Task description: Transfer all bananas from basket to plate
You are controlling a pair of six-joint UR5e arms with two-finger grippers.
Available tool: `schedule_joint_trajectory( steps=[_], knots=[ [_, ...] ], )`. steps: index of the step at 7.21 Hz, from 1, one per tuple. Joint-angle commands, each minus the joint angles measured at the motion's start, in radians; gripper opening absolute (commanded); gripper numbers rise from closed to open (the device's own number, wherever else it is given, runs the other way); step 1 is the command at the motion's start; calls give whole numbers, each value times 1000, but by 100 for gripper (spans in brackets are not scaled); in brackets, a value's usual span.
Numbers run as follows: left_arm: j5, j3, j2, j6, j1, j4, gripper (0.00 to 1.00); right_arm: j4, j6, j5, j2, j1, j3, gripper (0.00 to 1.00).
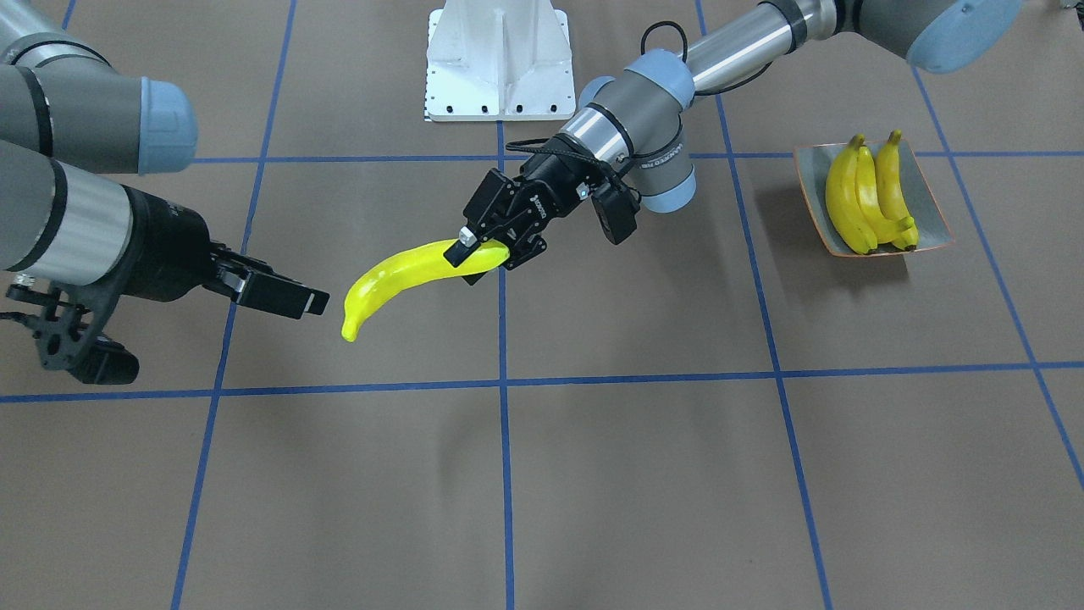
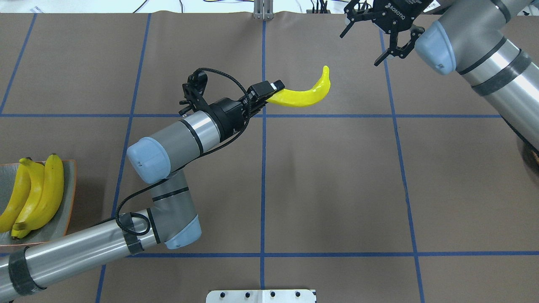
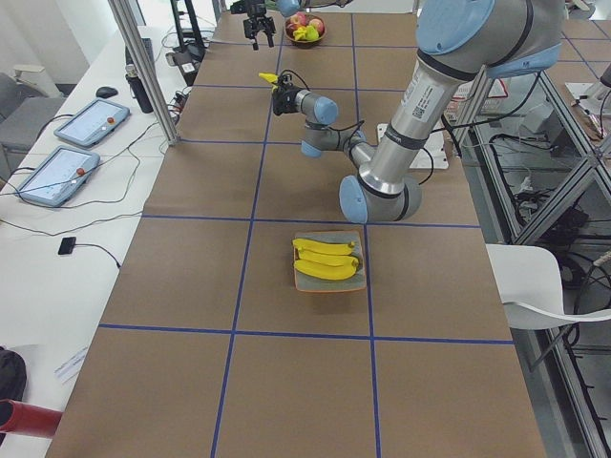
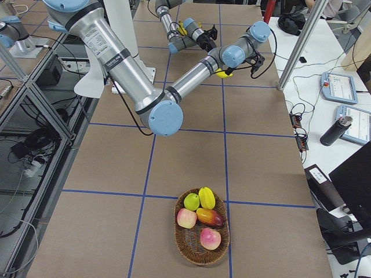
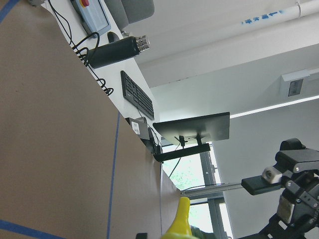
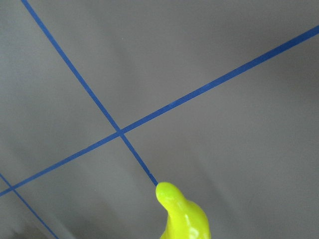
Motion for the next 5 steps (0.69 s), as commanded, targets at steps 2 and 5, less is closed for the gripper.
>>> schedule_joint_trajectory(
  steps=[2,5],
  knots=[
    [-25,-279,217,101,-58,206,0,27,-18,-17,-32,44,-5,100],
    [-28,-615,572,202,-157,361,0,33,-20,-84,-40,44,-3,100]
  ],
)
